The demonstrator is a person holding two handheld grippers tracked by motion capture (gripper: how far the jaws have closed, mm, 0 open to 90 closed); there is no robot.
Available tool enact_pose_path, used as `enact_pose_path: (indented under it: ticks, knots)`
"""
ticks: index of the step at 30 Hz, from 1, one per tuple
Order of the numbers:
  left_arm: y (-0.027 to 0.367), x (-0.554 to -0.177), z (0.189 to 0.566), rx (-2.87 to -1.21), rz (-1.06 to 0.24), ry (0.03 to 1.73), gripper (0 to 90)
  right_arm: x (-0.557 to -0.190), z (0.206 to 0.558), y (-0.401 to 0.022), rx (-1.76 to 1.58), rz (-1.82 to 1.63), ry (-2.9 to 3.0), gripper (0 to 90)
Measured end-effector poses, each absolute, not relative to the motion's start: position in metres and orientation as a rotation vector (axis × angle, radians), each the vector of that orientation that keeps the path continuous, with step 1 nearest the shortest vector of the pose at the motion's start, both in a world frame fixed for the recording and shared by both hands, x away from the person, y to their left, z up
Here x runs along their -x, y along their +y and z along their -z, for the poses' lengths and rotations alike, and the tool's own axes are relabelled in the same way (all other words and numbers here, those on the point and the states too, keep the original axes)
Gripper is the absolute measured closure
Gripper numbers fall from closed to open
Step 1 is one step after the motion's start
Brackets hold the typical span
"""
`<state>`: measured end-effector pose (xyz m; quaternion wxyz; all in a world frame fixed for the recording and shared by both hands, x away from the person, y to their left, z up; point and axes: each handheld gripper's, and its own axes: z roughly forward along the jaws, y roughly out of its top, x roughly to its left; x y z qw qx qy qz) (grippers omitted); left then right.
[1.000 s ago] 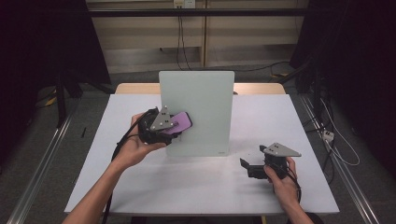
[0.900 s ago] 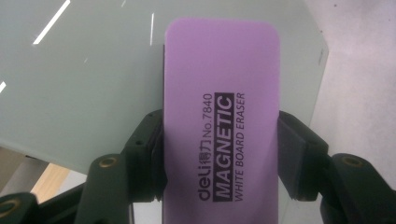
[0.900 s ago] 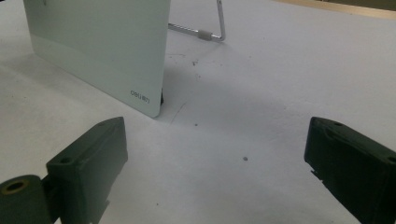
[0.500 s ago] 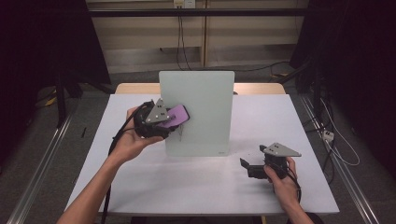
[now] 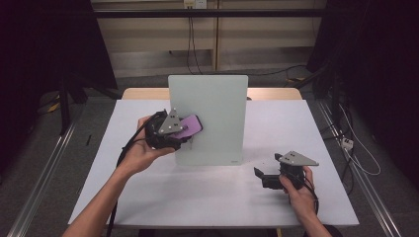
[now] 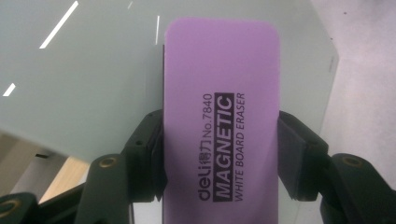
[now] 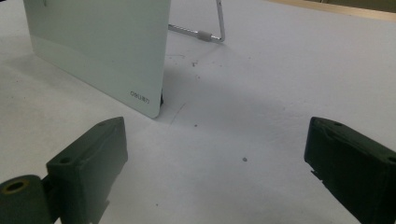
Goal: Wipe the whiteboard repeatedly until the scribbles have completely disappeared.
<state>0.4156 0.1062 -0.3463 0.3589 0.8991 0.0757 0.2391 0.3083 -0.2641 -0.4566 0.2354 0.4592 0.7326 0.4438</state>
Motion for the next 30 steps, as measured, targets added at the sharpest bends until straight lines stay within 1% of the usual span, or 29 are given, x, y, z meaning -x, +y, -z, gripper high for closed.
enact_pose_path:
  ticks: [16, 21, 30]
  knots:
    - [0.082, -0.404, 0.375, -2.414, -0.553, 0.099, 41.2, -0.308, 0.457, -0.264, -1.257, -1.217, 2.012, 6.0]
    - [0.085, -0.406, 0.370, -2.391, -0.560, 0.107, 41.3, -0.308, 0.457, -0.264, -1.263, -1.216, 2.011, 6.0]
    - [0.096, -0.417, 0.345, -2.321, -0.609, 0.157, 41.3, -0.308, 0.456, -0.265, -1.264, -1.216, 2.012, 6.0]
